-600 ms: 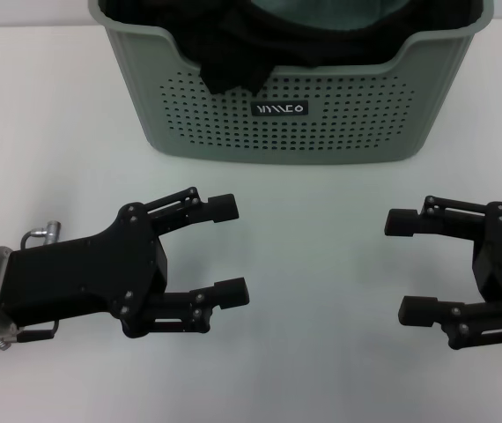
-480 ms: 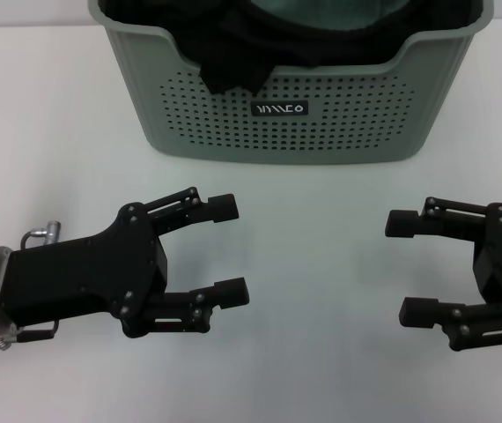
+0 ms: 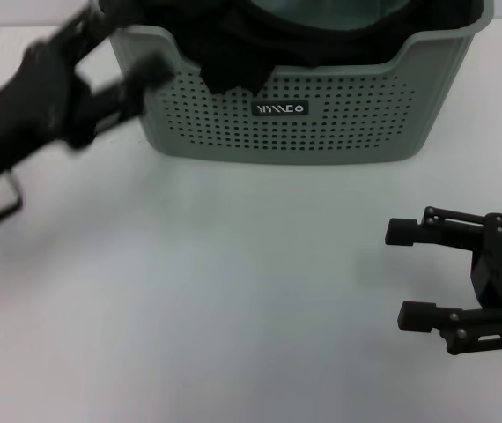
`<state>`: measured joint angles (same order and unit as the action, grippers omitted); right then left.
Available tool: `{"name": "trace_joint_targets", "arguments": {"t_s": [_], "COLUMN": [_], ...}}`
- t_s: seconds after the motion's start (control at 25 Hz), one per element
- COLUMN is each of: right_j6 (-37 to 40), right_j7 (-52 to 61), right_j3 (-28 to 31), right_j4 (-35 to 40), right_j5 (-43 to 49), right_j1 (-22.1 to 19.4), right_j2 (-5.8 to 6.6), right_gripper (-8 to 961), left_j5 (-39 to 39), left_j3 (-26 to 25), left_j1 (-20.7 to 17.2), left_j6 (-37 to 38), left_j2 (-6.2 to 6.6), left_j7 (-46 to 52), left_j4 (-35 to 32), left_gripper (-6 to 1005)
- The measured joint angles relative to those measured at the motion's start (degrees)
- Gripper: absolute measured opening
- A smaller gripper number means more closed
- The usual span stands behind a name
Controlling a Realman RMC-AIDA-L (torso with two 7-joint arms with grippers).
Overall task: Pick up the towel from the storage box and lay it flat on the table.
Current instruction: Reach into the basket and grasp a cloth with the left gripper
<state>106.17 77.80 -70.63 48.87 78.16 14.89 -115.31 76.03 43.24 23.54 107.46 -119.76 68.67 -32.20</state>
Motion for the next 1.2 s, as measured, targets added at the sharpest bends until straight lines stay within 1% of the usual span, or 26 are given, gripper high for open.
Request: {"name": "trace_joint_targets", "arguments": {"t_s": [0.08, 0.2, 0.36, 0.52, 0.6, 0.72, 0.88, 0.96, 1.2], "right_j6": [0.0, 0.0, -0.1, -0.1, -0.1, -0.1, -0.1, -0.2, -0.3], "right_j7": [-0.5, -0.9, -1.1, -1.8, -2.3, -2.6, -2.6, -2.7, -3.2], "right_j3": [-0.3, -0.7, -0.7, -0.8, -0.8, -0.8, -0.8, -0.7, -0.4], "right_j4": [-0.7, -1.7, -3.0, -4.3, -4.6, -4.6, -4.6, -4.7, -5.1], "right_j5": [0.0, 0.1, 0.1, 0.2, 0.2, 0.2, 0.2, 0.2, 0.1], "right_j1": [0.1, 0.7, 1.4, 2.2, 2.3, 2.4, 2.5, 2.7, 3.0], "right_j2": [0.00, -0.08, -0.16, -0.20, -0.28, -0.34, -0.35, -0.35, -0.35], "right_gripper": [845, 845, 845, 845, 845, 845, 845, 845, 844], "left_j5": [-0.1, 0.1, -0.2, -1.5, -3.6, -8.1, -11.4, -12.2, -13.3], "left_j3": [0.3, 2.4, 6.7, 12.2, 15.3, 22.6, 31.5, 34.0, 37.3], "left_j1": [2.6, 6.6, 11.8, 15.0, 15.7, 16.2, 16.0, 15.9, 15.6], "left_j6": [-5.0, -13.4, -23.6, -33.9, -39.2, -47.9, -57.5, -59.7, -61.7], "left_j2": [-0.05, -0.22, -0.41, -0.71, -0.74, -0.74, -0.74, -0.74, -0.79], "left_j7": [3.0, 6.1, 9.2, 9.1, 7.9, 5.5, 4.9, 4.8, 4.1], "left_j4": [-0.8, -1.2, -1.3, -1.5, -1.6, -2.8, -5.5, -6.1, -7.0], "left_gripper": [872, 872, 871, 870, 870, 870, 869, 869, 868]}}
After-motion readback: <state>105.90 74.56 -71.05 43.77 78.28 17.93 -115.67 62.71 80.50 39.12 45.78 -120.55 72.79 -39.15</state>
